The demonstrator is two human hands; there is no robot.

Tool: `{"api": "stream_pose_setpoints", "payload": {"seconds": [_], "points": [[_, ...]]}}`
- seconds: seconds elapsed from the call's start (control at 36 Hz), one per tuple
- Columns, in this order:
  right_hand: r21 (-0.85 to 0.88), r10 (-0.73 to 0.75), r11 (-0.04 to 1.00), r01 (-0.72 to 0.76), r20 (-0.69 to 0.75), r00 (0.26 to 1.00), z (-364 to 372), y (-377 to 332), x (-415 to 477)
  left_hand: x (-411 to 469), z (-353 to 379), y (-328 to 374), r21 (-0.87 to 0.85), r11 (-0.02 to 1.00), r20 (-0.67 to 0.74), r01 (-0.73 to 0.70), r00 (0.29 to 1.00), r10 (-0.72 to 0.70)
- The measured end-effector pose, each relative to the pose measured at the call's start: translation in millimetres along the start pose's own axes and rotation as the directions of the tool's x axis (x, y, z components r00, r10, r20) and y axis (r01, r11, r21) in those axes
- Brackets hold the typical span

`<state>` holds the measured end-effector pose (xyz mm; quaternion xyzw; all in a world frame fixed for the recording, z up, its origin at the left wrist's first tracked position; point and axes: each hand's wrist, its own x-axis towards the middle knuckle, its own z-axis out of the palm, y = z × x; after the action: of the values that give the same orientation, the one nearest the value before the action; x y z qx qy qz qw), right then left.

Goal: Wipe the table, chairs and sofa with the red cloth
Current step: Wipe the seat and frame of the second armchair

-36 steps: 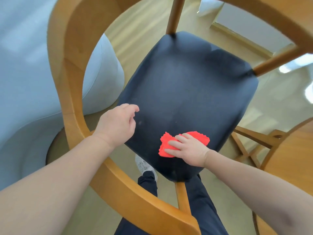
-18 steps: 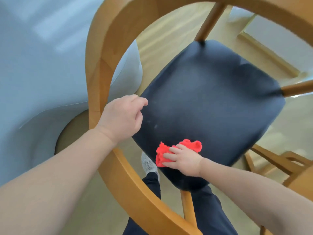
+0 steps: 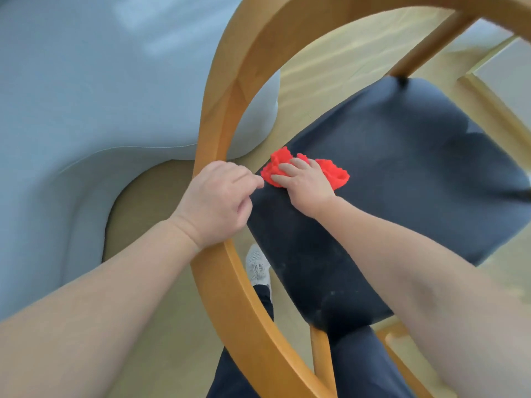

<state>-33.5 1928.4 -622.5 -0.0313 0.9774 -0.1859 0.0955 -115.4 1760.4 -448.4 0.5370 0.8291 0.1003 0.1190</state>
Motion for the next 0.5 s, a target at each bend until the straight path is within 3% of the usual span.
{"api": "stream_pose_setpoints", "payload": {"seconds": [0.19, 0.36, 0.5], "points": [[0.027, -0.356, 0.934, 0.355, 0.086, 0.93, 32.4, -28.3, -112.3, -8.1, 4.4, 4.6, -0.049, 0.998, -0.003, 0.034, 0.999, -0.034], [0.103, -0.409, 0.911, 0.398, 0.329, 0.851, 32.9, -41.2, -176.4, -13.4, 4.4, 14.9, -0.066, 0.997, -0.019, 0.048, 0.999, -0.049], [0.168, -0.37, 0.926, 0.34, 0.591, 0.717, 19.7, -38.9, -217.6, -20.4, -4.2, 28.4, -0.102, 0.994, -0.022, 0.047, 0.999, -0.05]]}}
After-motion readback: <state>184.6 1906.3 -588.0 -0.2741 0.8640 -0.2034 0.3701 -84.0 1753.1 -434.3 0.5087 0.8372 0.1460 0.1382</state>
